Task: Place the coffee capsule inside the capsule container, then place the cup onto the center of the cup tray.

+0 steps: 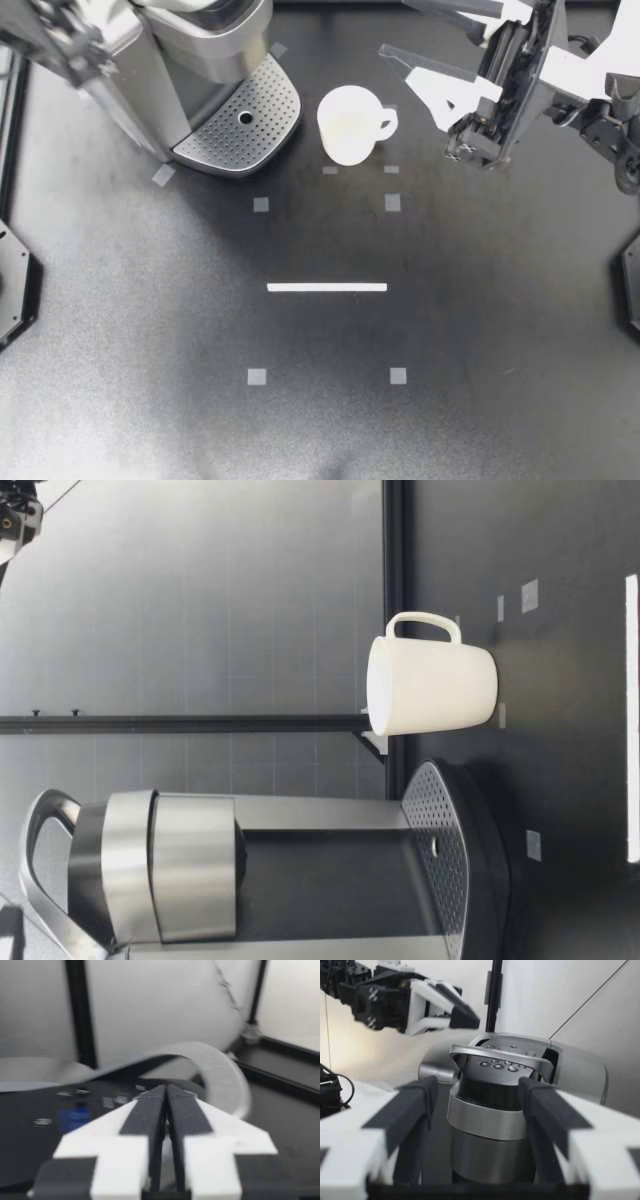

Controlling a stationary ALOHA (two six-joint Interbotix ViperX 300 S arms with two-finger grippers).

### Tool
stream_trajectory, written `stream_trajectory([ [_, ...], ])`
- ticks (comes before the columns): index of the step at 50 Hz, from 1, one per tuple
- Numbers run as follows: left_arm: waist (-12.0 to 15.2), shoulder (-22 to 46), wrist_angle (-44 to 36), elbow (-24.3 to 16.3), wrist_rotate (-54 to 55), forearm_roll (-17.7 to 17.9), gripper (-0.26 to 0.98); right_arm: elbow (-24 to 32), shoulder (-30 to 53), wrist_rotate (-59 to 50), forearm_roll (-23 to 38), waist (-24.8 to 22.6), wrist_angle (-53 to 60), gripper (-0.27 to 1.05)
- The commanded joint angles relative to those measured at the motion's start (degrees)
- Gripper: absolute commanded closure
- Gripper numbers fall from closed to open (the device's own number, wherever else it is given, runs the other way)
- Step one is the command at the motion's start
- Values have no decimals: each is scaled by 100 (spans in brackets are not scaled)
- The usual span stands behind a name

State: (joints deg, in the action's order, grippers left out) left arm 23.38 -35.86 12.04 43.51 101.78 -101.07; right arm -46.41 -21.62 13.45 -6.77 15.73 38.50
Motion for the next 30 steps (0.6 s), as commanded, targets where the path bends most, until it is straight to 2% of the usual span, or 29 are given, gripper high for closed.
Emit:
stream_trajectory([
  [1, -211, 44, -18, -158, -9, -9, 59, 70, -123, 9, -26, -18, -18, 14],
  [5, -360, 114, -18, -123, 18, 18, 59, 70, -141, 18, -26, -18, -44, 14],
  [24, -378, 545, 18, -88, 202, 97, 59, 18, -448, -9, -26, -18, -580, 14],
  [30, -466, 615, -18, -123, 158, 141, 59, 44, -589, 0, -35, -18, -1046, 14],
])
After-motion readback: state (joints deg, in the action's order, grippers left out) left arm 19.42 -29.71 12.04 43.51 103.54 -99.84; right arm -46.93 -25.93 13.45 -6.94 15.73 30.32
